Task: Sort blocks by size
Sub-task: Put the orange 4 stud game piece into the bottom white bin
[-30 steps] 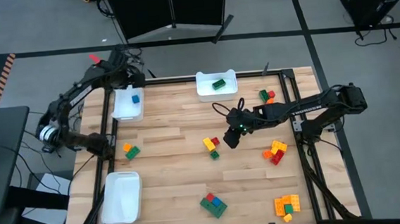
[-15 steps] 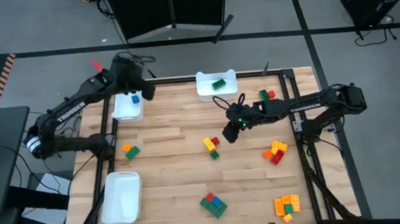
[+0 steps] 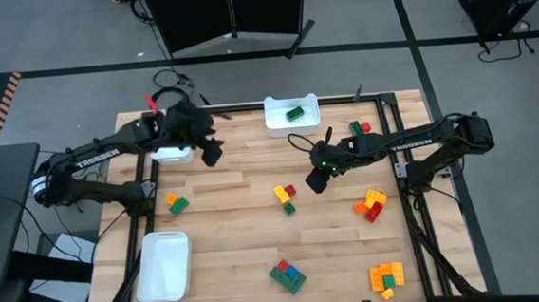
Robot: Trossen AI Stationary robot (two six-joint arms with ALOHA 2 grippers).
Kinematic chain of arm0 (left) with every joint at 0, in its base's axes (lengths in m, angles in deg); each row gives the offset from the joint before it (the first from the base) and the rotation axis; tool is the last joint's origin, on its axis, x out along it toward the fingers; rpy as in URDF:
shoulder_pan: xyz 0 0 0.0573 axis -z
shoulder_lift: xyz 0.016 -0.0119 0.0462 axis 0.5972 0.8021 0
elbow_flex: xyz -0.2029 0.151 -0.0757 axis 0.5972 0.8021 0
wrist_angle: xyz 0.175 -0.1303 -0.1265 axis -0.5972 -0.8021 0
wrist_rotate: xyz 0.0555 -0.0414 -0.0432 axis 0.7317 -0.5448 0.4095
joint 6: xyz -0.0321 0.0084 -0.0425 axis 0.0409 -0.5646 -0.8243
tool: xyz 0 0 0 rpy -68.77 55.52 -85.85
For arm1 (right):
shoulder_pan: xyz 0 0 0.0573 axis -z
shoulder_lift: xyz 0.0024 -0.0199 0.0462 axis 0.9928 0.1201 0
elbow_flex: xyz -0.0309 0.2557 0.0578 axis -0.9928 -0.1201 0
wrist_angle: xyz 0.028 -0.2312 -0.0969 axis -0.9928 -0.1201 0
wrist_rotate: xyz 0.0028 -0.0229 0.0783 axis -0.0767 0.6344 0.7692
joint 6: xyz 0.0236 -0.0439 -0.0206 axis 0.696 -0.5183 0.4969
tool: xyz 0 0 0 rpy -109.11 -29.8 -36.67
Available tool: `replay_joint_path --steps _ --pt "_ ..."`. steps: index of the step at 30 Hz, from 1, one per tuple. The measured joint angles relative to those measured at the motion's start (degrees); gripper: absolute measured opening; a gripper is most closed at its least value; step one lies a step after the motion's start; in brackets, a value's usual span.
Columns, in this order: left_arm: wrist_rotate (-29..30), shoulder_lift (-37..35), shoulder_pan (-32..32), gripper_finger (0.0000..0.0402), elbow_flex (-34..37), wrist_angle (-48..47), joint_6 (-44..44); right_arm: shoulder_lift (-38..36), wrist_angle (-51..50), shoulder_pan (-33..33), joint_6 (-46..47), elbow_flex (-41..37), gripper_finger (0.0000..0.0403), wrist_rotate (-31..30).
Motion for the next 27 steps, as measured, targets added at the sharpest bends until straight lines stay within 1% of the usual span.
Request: replay_joint_path --steps 2,4,8,14,21,25,27 --pt "0.8 -0.7 1.7 0.0230 2.3 -0.8 -2.4 0.0 -1.0 0.0 1.2 0.0 0.0188 1.3" --pt "1.4 -1.9 3.4 0.0230 5.2 0.4 -4.4 0.0 -1.0 0.0 2.2 0.0 0.0188 2.4" --pt "1.5 -4.2 6.5 0.0230 10.7 1.1 -7.2 0.0 -1.0 0.0 4.9 0.0 0.0188 2.9" --pt "1.4 -7.0 11.3 0.0230 15.7 1.8 -7.1 0.0 -1.3 0.0 8.3 0.0 0.0188 2.9" --pt "0.4 -5.9 15.3 0.0229 21.0 6.7 3.2 0.0 -5.6 0.0 13.2 0.0 0.0188 2.9" --pt "-2.0 -3.9 16.3 0.0229 23.7 9.3 10.9 0.0 -6.9 -0.6 16.4 0.0 0.0188 2.9" --pt "-3.1 -2.7 16.8 0.0229 24.2 9.2 14.8 0.0 -6.8 -1.0 17.5 0.0 0.0188 2.9"
